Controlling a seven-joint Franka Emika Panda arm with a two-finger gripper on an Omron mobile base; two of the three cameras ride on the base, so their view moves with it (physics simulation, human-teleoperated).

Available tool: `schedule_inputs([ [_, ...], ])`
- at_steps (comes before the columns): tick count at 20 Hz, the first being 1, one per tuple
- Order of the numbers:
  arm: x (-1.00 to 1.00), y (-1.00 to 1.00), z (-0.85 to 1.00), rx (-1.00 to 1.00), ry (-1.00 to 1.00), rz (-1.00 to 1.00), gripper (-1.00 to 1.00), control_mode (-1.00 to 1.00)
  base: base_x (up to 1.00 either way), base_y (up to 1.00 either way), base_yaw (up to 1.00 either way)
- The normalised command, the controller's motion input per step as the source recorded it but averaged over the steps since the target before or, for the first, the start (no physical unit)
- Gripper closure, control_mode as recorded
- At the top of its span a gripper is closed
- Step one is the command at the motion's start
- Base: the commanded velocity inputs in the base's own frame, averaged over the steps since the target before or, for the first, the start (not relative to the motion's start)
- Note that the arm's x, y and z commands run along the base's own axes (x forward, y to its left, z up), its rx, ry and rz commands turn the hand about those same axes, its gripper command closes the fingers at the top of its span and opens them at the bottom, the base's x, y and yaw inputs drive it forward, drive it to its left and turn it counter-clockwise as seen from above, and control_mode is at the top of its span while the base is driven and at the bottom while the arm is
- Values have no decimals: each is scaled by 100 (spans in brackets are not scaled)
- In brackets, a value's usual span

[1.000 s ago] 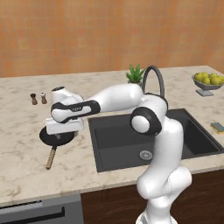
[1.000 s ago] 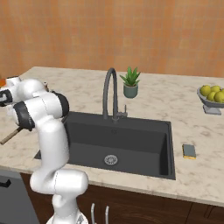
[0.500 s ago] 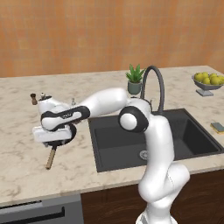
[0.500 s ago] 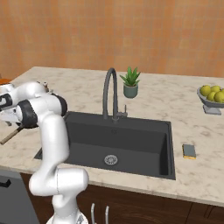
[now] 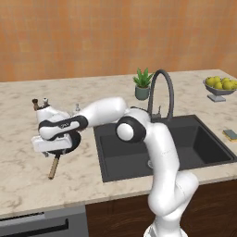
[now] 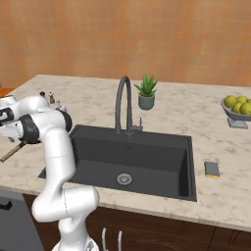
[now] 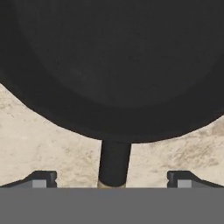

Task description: Pick the pan and sponge and place them into the sink. Then turn on the water.

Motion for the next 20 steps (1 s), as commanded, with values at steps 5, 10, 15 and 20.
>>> schedule_inputs([
  [5, 20, 0, -31, 0, 0, -1, -100, -100, 0, 0, 0],
  [10, 10, 0, -36, 0, 0, 0, -100, -100, 0, 0, 0],
  [15, -8, -9, -19, 0, 1, -5, -100, -100, 0, 0, 0],
  [20, -18, -16, -21, 0, 6, -22, -100, -100, 0, 0, 0],
])
